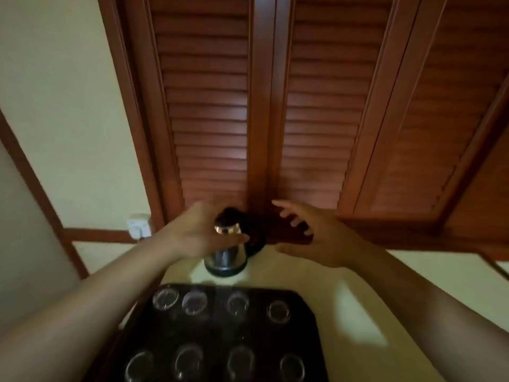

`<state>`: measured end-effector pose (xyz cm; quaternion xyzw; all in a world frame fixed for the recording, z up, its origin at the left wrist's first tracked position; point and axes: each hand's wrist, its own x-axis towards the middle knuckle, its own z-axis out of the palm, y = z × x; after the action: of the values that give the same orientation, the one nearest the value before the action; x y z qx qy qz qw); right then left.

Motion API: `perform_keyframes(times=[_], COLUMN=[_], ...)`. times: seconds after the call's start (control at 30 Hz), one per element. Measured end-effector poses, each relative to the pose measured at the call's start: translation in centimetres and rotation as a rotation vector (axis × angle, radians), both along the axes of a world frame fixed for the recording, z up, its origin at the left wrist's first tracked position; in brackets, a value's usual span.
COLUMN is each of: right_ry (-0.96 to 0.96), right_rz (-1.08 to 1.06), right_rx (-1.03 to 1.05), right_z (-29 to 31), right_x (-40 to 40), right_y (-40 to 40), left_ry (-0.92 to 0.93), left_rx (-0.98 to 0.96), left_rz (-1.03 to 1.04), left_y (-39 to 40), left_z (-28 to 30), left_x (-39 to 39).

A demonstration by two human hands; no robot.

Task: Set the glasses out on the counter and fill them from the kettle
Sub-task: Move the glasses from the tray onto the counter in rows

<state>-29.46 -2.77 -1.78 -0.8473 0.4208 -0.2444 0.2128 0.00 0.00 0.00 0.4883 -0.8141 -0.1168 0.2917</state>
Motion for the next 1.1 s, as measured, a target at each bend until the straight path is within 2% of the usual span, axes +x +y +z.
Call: perform_keyframes(times=[0.17, 0.23, 0.33, 0.4, 0.57, 0.63, 0.73, 0.87, 0.97, 1.03, 1.1], right_ry=[0.125, 0.236, 0.335, 0.369, 0.479, 0.459, 0.220, -0.473, -0.901, -1.029, -1.031], right_rz=[-0.074, -0.088, -0.105, -0.105, -0.174, -0.244, -0.367, -0.467, -0.472, -0.422, -0.320], right_rx=[0.203, 0.243, 0.369, 0.422, 0.500, 0.576, 0.671, 0.757, 0.780, 0.800, 0.840], right_z=[-9.4, -11.7, -13.1, -13.3, -13.3, -12.8, -11.5, -11.6, -12.1, -12.4, -12.7], right_x=[1.5, 2.2, 3.2, 3.6, 3.9, 3.4, 1.3, -3.1, -5.4, -6.7, -7.9], right_y=[1.4, 1.7, 2.1, 2.5, 2.3, 2.1, 2.9, 5.6, 7.8, 8.7, 9.1], left_ry=[-0.104, -0.248, -0.549, -0.678, -0.723, -0.711, -0.488, -0.069, 0.389, 0.716, 0.921], left_rx=[0.348, 0.423, 0.467, 0.514, 0.484, 0.460, 0.481, 0.510, 0.616, 0.729, 0.809], left_rz=[0.008, -0.037, -0.089, -0.133, -0.196, -0.198, -0.112, 0.073, 0.162, 0.138, 0.071], left_y=[1.4, 0.9, -0.1, -0.7, -1.6, -1.6, -1.8, -1.2, 0.2, 0.9, 1.3], left_z=[-8.5, -10.5, -11.8, -12.2, -12.8, -12.1, -11.1, -9.7, -8.7, -8.4, -8.5], left_x=[-1.3, -1.7, -2.5, -3.4, -3.9, -3.3, -2.0, -0.4, -1.4, -2.9, -4.3])
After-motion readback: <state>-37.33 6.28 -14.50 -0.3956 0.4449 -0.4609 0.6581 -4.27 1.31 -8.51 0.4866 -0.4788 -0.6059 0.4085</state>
